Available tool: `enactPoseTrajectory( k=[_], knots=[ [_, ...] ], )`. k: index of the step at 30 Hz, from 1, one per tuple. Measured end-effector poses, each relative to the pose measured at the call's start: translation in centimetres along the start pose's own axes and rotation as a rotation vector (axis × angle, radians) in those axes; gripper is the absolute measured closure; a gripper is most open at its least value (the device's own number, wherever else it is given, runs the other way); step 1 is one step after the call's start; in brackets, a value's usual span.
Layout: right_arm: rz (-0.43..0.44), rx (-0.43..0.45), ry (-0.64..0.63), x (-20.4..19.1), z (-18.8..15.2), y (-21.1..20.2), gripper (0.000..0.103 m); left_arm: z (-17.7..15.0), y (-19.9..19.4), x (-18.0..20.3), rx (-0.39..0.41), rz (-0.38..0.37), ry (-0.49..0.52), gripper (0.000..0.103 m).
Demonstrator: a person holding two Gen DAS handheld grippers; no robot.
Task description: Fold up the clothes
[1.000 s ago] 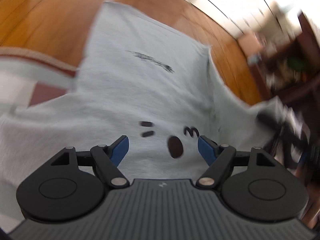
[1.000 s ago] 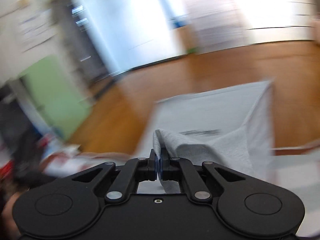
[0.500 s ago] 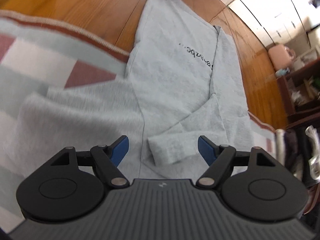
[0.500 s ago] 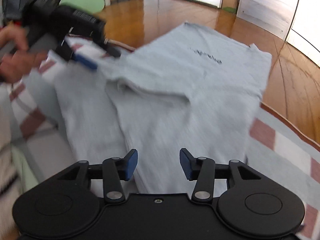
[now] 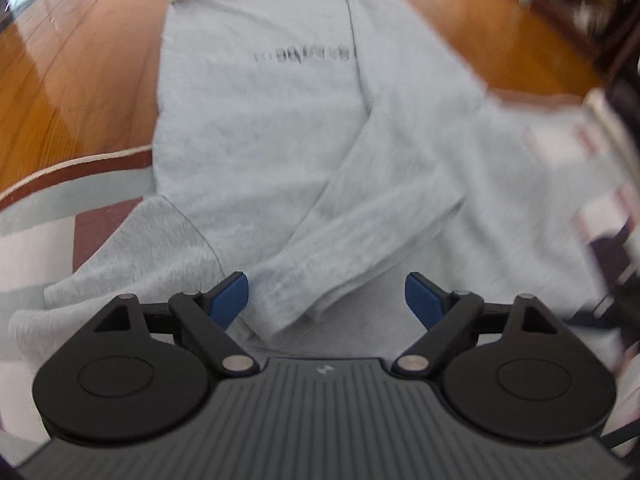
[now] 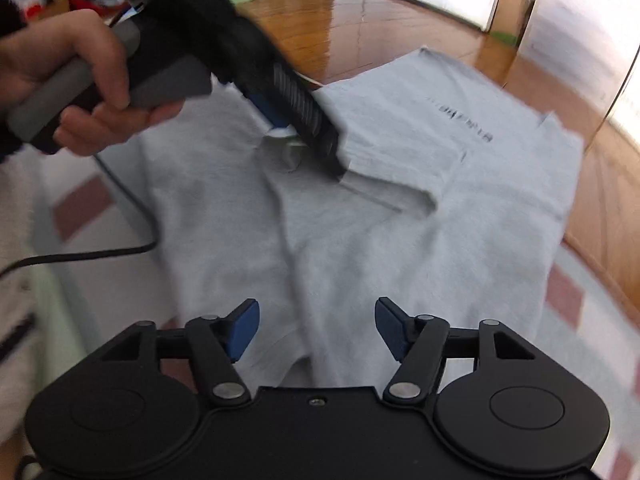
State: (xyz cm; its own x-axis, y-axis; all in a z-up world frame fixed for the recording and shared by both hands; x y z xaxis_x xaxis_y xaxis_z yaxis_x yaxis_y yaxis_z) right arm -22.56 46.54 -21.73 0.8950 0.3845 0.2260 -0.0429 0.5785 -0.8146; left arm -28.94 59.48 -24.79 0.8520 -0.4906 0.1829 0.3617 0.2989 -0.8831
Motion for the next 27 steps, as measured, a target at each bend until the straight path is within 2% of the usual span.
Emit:
enactPoseTrajectory(
  k=[1,3,4,5,7,9,13,16,17,18,19,20,22,24,27],
  knots=[
    [-0.008,0.006,-0.002,0.0,0.2,0.1,0.034,0.0,0.5,0.0,0.008,0.021,0.008,0.019],
    [0.006,0.021,0.02,0.1,0.4,0.3,0.034,0.3,0.7,-0.2,0.05,0.031,0.002,0.037],
    [0.019,0.021,0.034,0.2,0.4,0.5,0.034,0.5,0.5,-0.3,0.067,0.029,-0.002,0.064],
    [0.03,0.017,0.044,0.2,0.4,0.7,0.034,0.7,0.4,-0.5,0.073,0.031,-0.01,0.085],
    [0.036,0.001,0.031,-0.1,0.3,1.1,0.034,1.0,-0.1,-0.8,0.086,0.006,-0.033,0.096],
    [0.012,-0.011,0.001,-0.2,0.2,1.6,0.034,1.2,-0.6,-1.0,0.098,-0.016,-0.061,0.097],
    [-0.158,-0.023,-0.044,0.7,0.0,2.2,0.034,1.7,-1.5,-1.4,0.133,-0.055,-0.143,0.097],
    [-0.181,0.007,-0.01,1.6,-0.2,1.7,0.041,1.9,-2.9,-2.9,0.152,-0.132,-0.279,0.098],
    [-0.182,0.023,0.005,1.8,-0.2,1.3,0.054,1.9,-3.4,-3.5,0.157,-0.162,-0.33,0.098],
    [-0.183,0.038,0.015,1.9,-0.3,0.8,0.082,1.9,-3.9,-4.3,0.157,-0.193,-0.392,0.098],
    [-0.186,0.052,0.022,2.0,-0.4,0.3,0.094,1.3,-4.4,-5.6,0.14,-0.227,-0.493,0.098],
    [-0.193,0.068,0.026,2.0,-0.5,-0.2,0.097,0.8,-4.9,-7.0,0.124,-0.26,-0.584,0.098],
    [-0.209,0.106,0.028,1.8,-0.8,-1.3,0.097,-0.3,-5.0,-8.9,0.092,-0.307,-0.671,0.099],
    [-0.191,0.112,0.006,1.5,-1.1,-1.6,0.097,-0.8,-3.7,-9.2,0.031,-0.256,-0.639,0.098],
    [-0.223,0.071,-0.015,1.7,-1.6,-0.7,0.097,-0.7,-2.3,-8.5,0.002,-0.212,-0.606,0.096]
  ],
)
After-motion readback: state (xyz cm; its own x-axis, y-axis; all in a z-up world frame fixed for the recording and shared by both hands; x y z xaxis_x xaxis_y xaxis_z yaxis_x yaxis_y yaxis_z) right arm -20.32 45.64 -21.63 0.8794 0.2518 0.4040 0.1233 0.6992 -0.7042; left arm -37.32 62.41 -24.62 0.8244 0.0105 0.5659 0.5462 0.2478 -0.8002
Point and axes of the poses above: each gripper's, at about its wrist camera, not at the fingertips, and y roughly the way its jaws point, x to its right, z to its top, the point moved 5 cm from there along y, roughly the way its jaws point, and after that the axes turned 13 degrees about -y, right-handed, at the moved point
